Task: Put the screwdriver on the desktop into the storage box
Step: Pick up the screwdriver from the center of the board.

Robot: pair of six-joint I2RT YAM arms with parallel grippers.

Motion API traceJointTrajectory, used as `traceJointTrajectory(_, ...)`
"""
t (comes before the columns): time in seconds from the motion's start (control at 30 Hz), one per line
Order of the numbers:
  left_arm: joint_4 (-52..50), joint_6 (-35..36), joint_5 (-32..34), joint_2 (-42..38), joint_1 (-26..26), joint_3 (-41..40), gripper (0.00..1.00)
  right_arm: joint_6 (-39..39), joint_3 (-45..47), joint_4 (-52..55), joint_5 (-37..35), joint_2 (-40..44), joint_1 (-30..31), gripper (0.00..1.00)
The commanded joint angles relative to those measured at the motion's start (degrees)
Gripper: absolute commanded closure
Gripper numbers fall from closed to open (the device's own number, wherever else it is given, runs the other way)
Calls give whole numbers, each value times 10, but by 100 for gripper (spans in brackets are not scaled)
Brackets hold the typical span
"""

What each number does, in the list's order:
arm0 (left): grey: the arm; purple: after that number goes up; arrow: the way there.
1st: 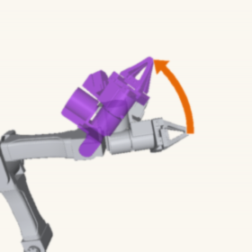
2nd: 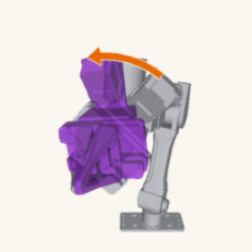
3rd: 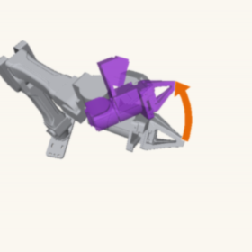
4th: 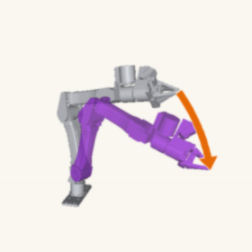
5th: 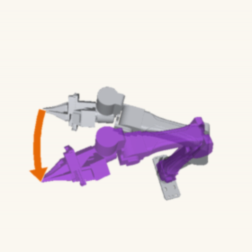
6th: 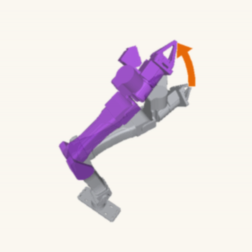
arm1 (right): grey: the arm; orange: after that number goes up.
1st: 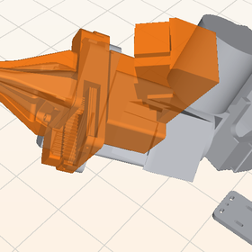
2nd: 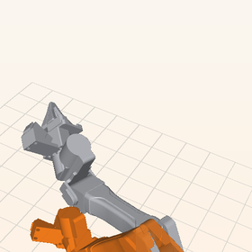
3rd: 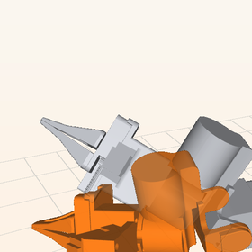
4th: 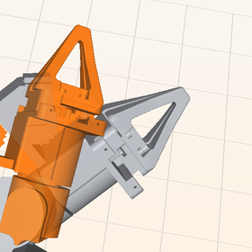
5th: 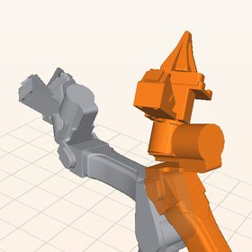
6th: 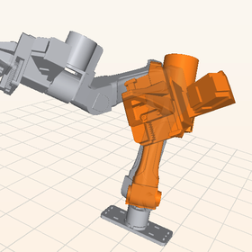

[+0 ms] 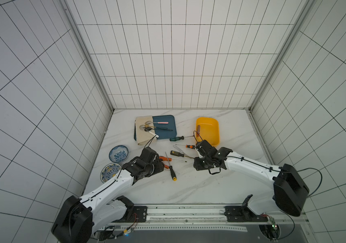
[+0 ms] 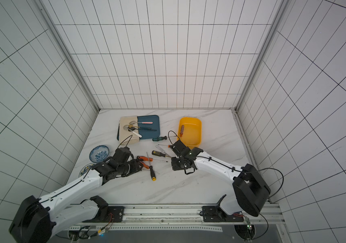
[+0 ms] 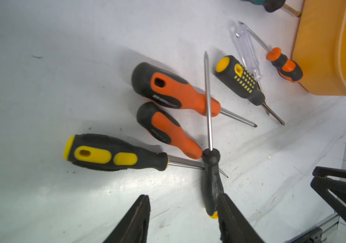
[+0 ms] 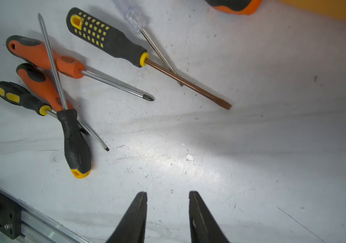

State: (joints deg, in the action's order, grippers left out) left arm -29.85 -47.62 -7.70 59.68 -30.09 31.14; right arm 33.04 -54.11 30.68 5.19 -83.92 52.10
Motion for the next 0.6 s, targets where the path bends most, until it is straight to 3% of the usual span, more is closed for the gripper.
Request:
traceJointTrajectory(0.0, -4, 2, -16, -24, 17, -12, 46, -11, -55, -5, -5, -23, 22, 63)
traceJointTrajectory(0.17, 28, 6, -51, -11, -3, -12, 49, 2, -59, -6, -15, -36, 25, 63)
traceJointTrajectory(0.33, 30, 6, -20, 65, -73, 31, 51, 16, -39, -10, -32, -15, 20, 63)
traceJointTrajectory(0.57, 40, -1, -11, 159, -91, 83, 50, 31, 5, -10, -46, 31, 6, 63)
